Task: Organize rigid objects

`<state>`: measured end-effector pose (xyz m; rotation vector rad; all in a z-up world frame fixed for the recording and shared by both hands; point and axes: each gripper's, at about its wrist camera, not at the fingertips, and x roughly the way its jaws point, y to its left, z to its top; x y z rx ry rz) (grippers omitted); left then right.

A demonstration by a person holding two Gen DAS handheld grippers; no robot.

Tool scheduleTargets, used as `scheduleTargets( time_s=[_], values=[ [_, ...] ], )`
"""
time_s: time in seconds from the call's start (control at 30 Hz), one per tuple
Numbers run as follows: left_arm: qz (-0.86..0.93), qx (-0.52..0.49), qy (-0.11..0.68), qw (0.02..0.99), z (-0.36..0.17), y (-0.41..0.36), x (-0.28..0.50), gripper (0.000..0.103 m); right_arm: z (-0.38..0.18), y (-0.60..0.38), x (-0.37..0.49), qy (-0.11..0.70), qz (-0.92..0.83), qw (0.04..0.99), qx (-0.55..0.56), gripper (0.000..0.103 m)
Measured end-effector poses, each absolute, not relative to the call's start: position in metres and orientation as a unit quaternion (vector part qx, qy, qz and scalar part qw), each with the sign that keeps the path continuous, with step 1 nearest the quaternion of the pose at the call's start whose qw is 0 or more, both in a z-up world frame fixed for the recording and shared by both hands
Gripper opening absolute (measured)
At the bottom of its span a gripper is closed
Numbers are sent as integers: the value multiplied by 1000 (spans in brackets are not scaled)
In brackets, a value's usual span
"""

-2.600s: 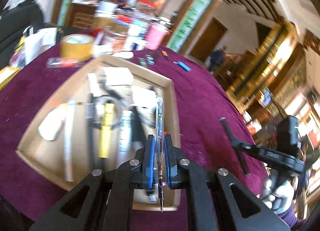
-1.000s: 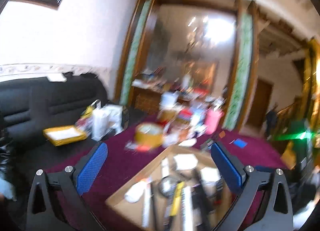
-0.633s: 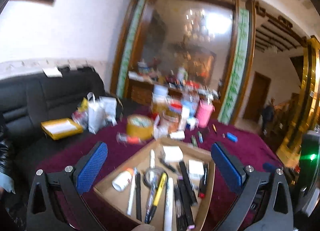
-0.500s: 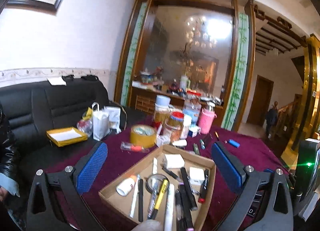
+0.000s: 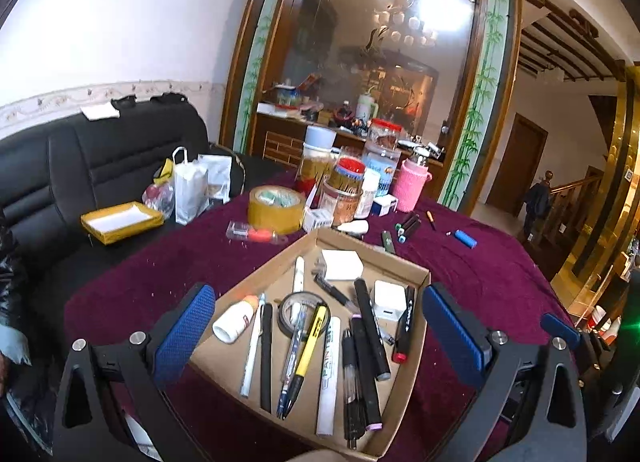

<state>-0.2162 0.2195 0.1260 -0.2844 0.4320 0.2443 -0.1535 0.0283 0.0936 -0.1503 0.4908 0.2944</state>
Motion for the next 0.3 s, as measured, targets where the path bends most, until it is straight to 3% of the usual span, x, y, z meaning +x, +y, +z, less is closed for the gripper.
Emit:
scheduleTargets(
  time_s=[0.3],
  values=[
    [149,-131,263,944,111,225,-208,103,90,27,-153,249,145,955,-73,97]
  ],
)
